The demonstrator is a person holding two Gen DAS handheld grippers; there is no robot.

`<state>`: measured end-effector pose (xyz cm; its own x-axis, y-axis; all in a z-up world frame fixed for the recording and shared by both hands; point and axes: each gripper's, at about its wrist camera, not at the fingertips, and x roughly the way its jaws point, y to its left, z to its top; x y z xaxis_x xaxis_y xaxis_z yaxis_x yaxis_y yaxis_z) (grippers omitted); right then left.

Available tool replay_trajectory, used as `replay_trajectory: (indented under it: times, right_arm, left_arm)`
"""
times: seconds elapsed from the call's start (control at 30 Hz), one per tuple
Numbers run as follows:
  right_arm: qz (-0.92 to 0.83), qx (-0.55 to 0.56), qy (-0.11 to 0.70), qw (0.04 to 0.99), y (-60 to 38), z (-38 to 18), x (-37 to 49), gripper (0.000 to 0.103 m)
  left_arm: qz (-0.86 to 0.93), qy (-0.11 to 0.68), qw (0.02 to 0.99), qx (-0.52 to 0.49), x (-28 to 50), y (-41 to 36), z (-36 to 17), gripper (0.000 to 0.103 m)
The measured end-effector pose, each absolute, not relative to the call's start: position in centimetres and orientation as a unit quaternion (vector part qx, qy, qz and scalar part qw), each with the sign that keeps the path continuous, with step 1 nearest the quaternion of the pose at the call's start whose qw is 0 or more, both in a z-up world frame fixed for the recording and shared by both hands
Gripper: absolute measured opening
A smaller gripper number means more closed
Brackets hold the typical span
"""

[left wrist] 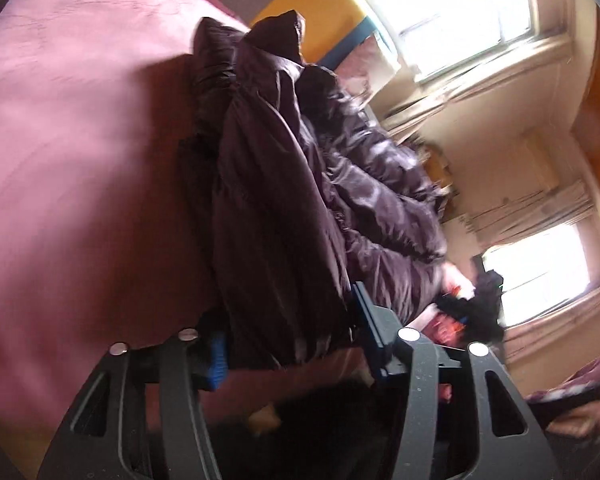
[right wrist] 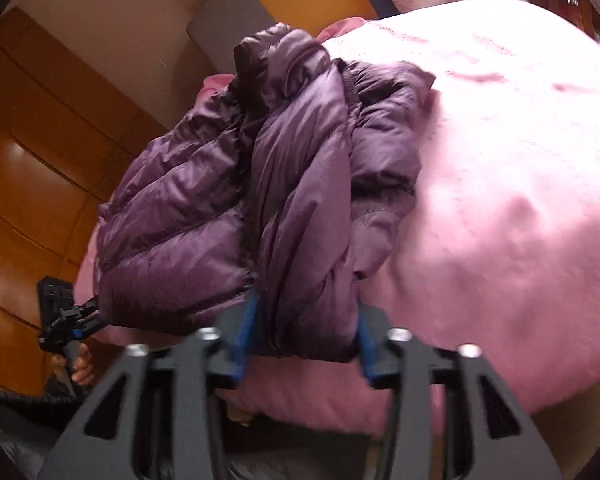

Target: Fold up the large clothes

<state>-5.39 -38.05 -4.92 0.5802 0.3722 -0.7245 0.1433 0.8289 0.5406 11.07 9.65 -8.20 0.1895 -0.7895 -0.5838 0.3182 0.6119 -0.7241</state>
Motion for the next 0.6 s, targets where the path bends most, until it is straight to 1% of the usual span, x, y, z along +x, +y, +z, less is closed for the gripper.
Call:
replay_trajectory:
  times: [0.03, 0.07, 0.1, 0.13, 0.17, 0.27, 0.3, 0.37, 0.43, 0.5, 0.6]
  right_arm:
    - [0.06, 0.275, 0.446, 0.85, -38.2, -4.2, -5.8, 0.061]
    - [0.049, 0.261, 0.436, 0.86, -38.3, -3.3, -5.7, 0.065]
    - [0.037, 0.242, 0.423, 0.872, -38.3, -2.3, -5.7, 0.069]
    - [0.024, 0.22, 0.408, 0.886, -38.2, -1.2, -5.4, 0.078]
    - [0.012, 0.203, 0.393, 0.897, -38.0, -0.3, -5.0, 0.082]
    - [-0.007, 0.142, 0.361, 0.922, -37.0, 1.4, -1.9, 0.082]
    - [-0.008, 0.128, 0.36, 0.924, -36.8, 1.6, -0.8, 0.082]
    - [-0.011, 0.106, 0.365, 0.925, -36.6, 1.1, 1.8, 0.078]
    - [-0.019, 0.084, 0.375, 0.923, -36.2, 0.3, 4.5, 0.077]
    - [-0.019, 0.074, 0.385, 0.92, -35.7, -0.4, 6.5, 0.072]
    - [-0.016, 0.065, 0.394, 0.917, -35.1, -1.7, 8.1, 0.062]
  left_arm:
    - [-0.364, 0.511, 0.747, -0.222, 10.5, 10.2, -7.7, 0.072]
    - [-0.354, 0.504, 0.757, -0.218, 10.7, 10.7, -7.3, 0.08]
    - [-0.343, 0.494, 0.769, -0.217, 10.8, 11.4, -6.4, 0.08]
    - [-0.337, 0.486, 0.776, -0.218, 11.2, 11.9, -5.9, 0.08]
    - [-0.331, 0.478, 0.784, -0.219, 11.6, 12.3, -5.4, 0.083]
    - [-0.319, 0.448, 0.807, -0.215, 12.7, 12.6, -3.3, 0.085]
    - [-0.321, 0.44, 0.812, -0.212, 13.6, 12.4, -2.7, 0.085]
    - [-0.317, 0.425, 0.825, -0.198, 14.9, 11.7, -1.9, 0.09]
    - [-0.318, 0.422, 0.83, -0.18, 15.8, 10.4, -1.6, 0.09]
    - [-0.319, 0.426, 0.83, -0.166, 16.9, 8.6, -1.7, 0.09]
    - [-0.308, 0.432, 0.835, -0.147, 17.9, 6.9, -2.3, 0.09]
